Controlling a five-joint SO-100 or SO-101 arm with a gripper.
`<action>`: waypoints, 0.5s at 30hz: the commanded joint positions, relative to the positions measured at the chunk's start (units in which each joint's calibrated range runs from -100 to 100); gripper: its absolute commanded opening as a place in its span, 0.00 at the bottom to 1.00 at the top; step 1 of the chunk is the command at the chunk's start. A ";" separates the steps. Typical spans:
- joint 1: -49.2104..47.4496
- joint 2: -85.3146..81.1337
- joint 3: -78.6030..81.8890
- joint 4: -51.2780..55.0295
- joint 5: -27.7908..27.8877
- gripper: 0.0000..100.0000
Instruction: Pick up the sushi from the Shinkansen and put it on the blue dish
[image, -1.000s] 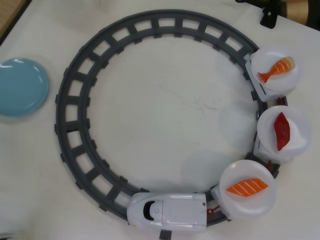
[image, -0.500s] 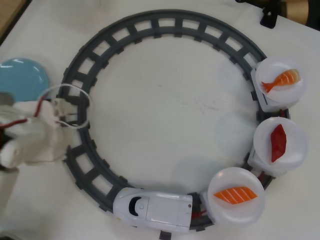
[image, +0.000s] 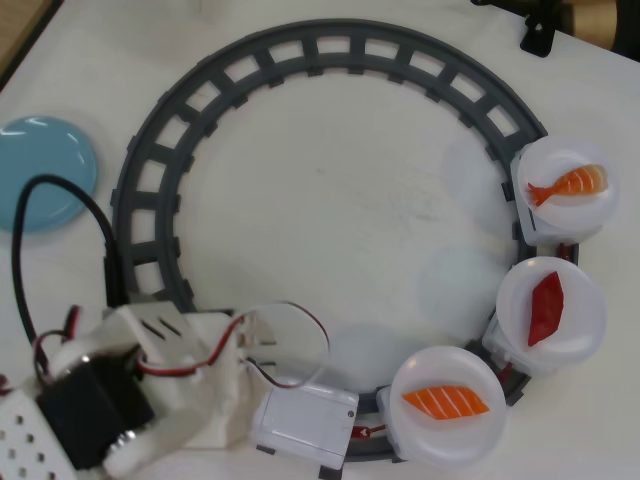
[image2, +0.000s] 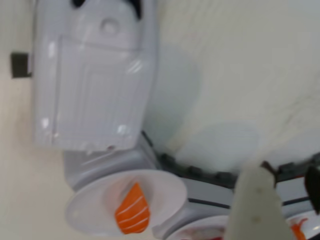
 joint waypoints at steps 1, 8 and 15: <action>7.31 -0.92 -0.08 0.07 5.59 0.08; 16.91 -0.92 0.01 -2.90 6.12 0.08; 17.79 -1.01 -0.08 -2.90 0.52 0.08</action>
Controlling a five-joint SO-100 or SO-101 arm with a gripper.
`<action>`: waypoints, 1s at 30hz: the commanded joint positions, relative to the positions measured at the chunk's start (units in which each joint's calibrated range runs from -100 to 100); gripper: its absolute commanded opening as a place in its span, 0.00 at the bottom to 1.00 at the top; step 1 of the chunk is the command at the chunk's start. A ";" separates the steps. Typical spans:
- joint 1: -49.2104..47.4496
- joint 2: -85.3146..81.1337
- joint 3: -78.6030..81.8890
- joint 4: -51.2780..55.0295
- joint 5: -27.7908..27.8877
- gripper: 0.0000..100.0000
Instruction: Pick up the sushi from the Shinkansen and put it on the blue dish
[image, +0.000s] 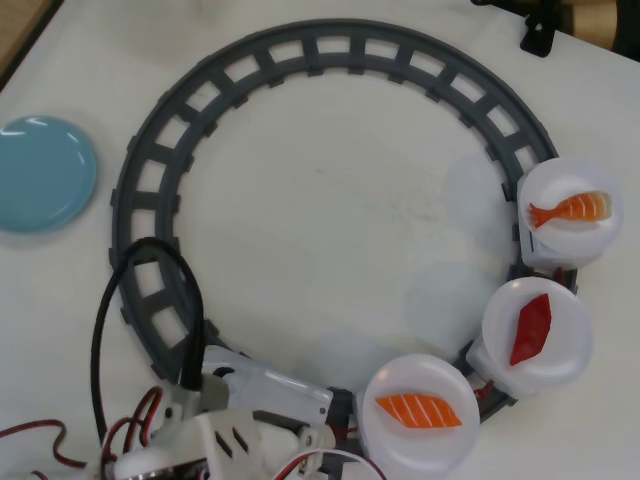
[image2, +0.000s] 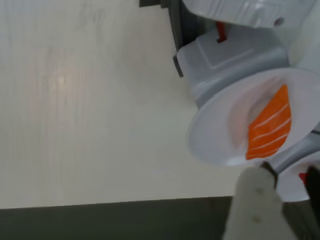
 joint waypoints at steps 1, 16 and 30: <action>0.45 -0.84 -0.54 -0.04 -2.02 0.09; 0.80 -0.18 11.99 -5.14 2.48 0.29; 1.42 3.64 14.25 -12.35 -0.45 0.29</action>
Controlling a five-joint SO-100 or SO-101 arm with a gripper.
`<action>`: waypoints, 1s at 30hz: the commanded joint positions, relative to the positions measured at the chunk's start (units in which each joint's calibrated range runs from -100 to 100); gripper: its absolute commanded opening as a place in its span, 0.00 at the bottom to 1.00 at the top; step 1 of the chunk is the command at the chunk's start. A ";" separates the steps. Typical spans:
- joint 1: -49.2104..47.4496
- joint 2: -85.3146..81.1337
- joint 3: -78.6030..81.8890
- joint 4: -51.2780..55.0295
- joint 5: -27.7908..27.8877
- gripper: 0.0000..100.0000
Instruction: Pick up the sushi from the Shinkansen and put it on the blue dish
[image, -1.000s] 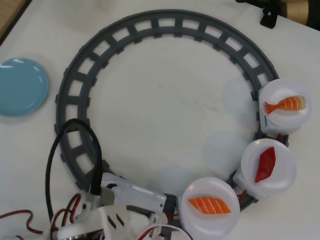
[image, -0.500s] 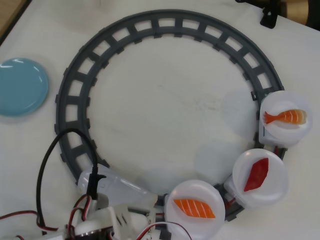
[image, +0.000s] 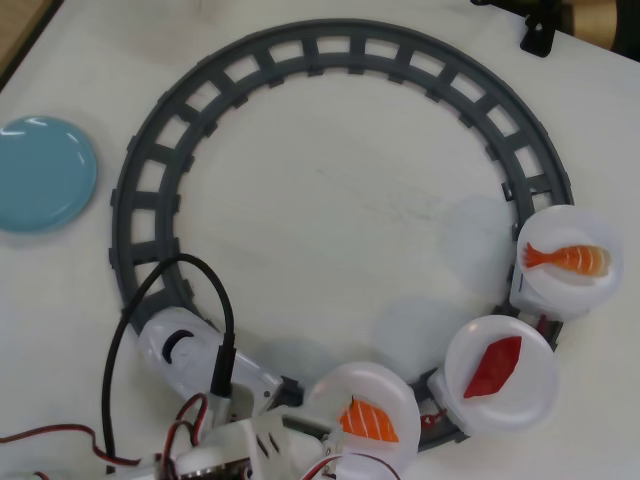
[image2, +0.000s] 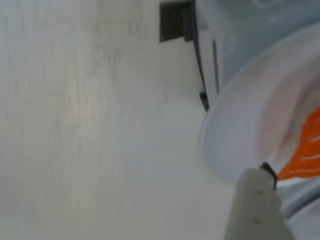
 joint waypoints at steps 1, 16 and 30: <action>-0.38 1.68 -0.48 -0.25 -0.76 0.29; -7.51 4.75 -1.29 0.09 -7.14 0.29; -7.42 4.84 -0.39 3.65 -6.78 0.21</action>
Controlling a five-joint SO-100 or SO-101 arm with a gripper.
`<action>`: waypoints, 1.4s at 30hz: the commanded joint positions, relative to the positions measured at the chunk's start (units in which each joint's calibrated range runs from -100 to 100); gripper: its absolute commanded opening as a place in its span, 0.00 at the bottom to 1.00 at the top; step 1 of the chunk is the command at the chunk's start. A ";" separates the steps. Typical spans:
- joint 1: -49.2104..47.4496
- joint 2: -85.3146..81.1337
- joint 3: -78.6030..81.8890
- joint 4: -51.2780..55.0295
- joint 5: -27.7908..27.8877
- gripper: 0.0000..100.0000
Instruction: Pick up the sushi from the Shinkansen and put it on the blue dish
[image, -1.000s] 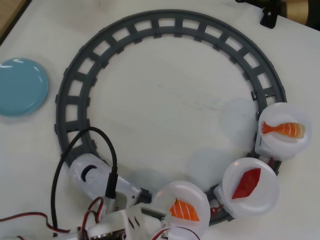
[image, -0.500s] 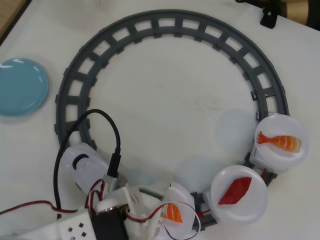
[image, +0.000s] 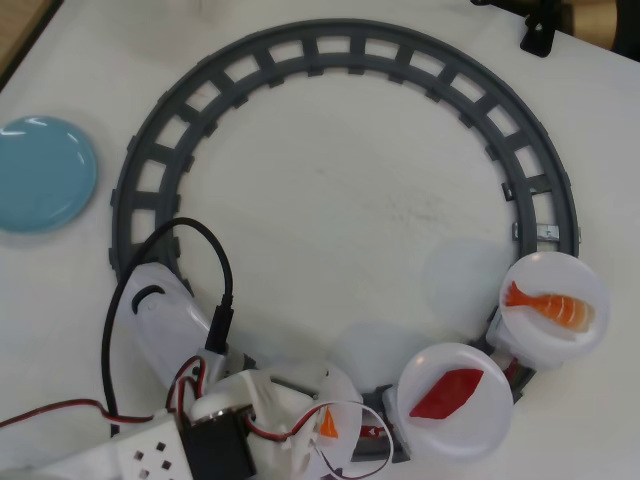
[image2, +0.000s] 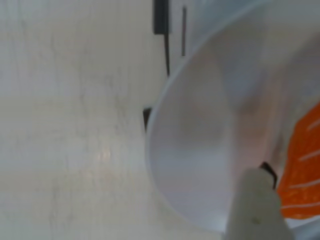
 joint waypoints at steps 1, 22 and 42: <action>-0.23 -0.14 0.06 0.38 0.00 0.17; -10.97 -1.05 -5.71 5.47 -4.50 0.03; -55.69 3.76 -30.96 7.68 -16.69 0.03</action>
